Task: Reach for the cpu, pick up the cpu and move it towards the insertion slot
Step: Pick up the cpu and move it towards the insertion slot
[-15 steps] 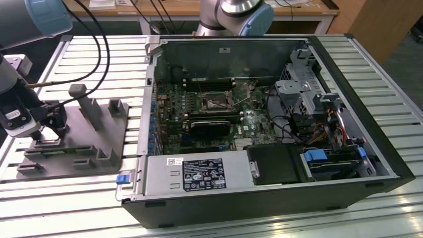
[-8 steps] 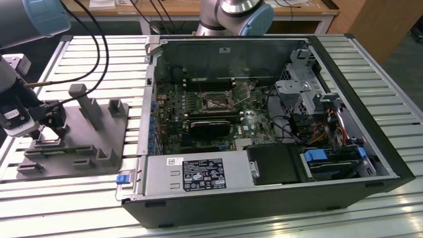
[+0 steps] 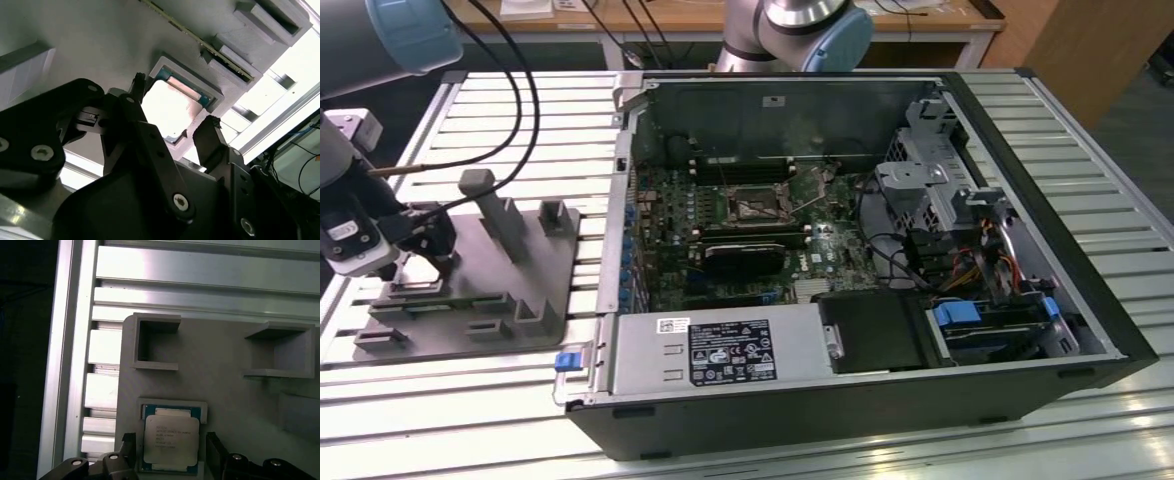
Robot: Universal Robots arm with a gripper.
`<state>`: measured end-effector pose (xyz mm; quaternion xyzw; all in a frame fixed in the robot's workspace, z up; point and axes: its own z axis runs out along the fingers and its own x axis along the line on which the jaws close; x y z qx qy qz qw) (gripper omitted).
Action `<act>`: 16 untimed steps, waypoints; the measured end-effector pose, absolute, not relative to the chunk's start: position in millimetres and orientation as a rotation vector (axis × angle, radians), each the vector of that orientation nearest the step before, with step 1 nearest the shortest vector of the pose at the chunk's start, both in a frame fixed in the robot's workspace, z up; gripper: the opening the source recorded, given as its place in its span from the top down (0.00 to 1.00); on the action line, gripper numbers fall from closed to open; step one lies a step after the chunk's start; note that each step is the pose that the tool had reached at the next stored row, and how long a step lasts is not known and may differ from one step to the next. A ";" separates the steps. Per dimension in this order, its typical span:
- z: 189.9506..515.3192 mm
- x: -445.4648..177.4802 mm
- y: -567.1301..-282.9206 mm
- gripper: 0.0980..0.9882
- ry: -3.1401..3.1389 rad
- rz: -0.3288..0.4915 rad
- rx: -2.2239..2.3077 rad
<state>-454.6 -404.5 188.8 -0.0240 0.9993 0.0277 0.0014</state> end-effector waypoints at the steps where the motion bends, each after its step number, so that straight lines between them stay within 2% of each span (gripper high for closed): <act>1: 188.6 -454.7 -404.4 0.37 3.137 0.087 -0.063; 16: 182.6 -454.6 -402.5 0.37 3.137 0.088 -0.023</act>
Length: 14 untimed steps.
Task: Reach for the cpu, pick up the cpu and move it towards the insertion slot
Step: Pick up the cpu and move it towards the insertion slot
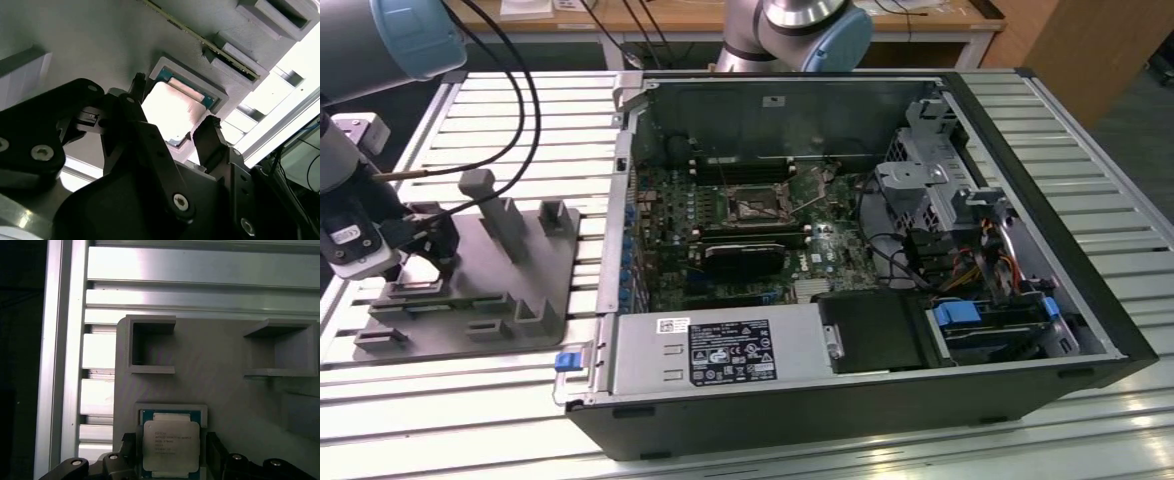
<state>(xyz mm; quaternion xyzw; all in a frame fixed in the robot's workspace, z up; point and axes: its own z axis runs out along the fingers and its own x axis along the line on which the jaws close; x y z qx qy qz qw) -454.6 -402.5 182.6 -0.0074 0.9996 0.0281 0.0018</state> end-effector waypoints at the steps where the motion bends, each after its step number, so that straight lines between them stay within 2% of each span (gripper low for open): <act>1: 182.6 -454.7 -402.5 0.37 3.137 0.088 -0.023; 3: 182.6 -454.7 -402.5 0.38 3.137 0.088 -0.023; 5: 182.6 -454.7 -402.5 0.50 3.137 0.087 -0.023; 14: 186.7 -454.6 -402.5 0.50 3.136 0.087 -0.023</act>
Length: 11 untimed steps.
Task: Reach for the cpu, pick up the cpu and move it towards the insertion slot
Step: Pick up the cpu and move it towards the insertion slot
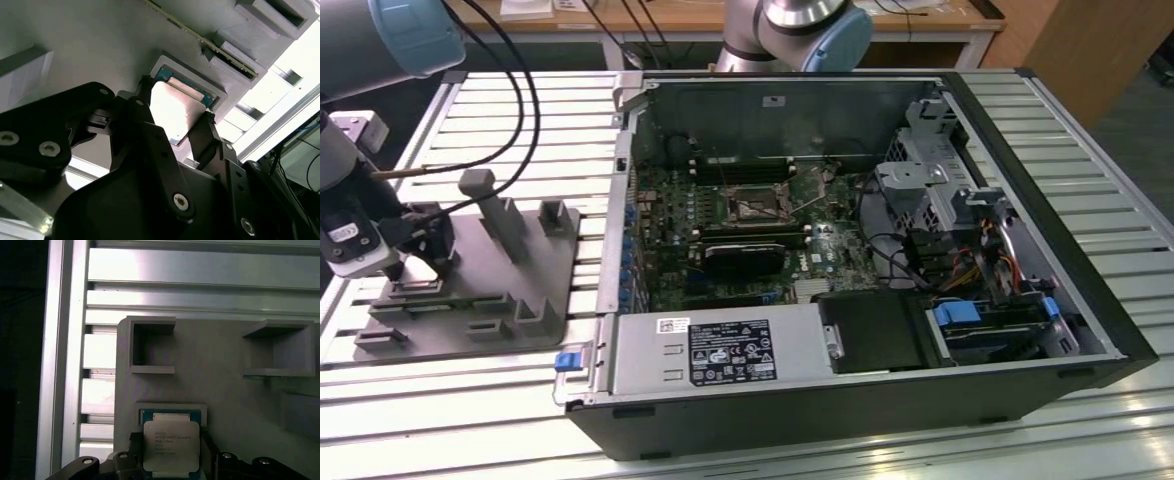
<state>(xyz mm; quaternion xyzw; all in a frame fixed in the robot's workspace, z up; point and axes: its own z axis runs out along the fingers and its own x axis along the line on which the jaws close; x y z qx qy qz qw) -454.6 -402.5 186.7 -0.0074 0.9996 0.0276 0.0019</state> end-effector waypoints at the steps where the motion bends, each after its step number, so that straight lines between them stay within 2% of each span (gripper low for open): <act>1: 189.0 -454.6 -402.5 0.50 3.137 0.087 -0.023; 11: 213.7 -454.6 -402.5 0.50 3.137 0.087 -0.023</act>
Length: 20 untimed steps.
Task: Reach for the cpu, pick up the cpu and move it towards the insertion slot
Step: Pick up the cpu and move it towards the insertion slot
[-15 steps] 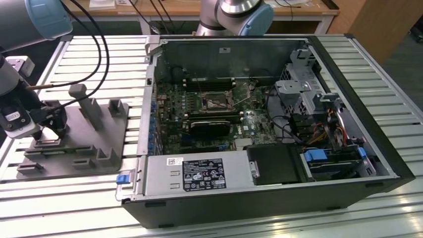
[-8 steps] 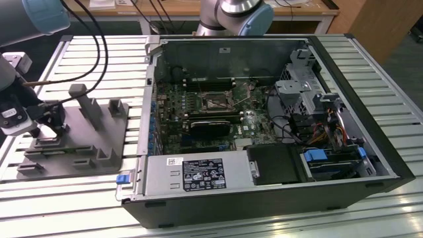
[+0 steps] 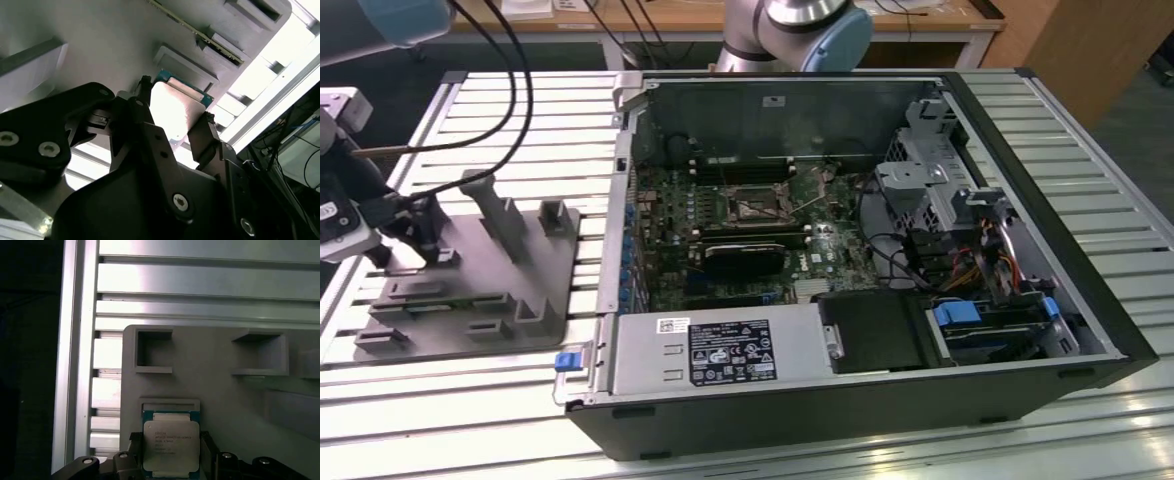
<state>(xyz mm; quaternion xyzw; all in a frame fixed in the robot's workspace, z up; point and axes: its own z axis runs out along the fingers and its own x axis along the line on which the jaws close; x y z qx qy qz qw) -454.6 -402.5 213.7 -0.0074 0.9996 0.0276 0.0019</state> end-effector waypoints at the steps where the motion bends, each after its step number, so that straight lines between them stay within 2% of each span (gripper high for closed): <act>1: 216.1 -454.6 -402.5 0.50 3.137 0.087 -0.023; 20: 256.8 -454.7 -402.5 0.50 3.136 0.087 -0.023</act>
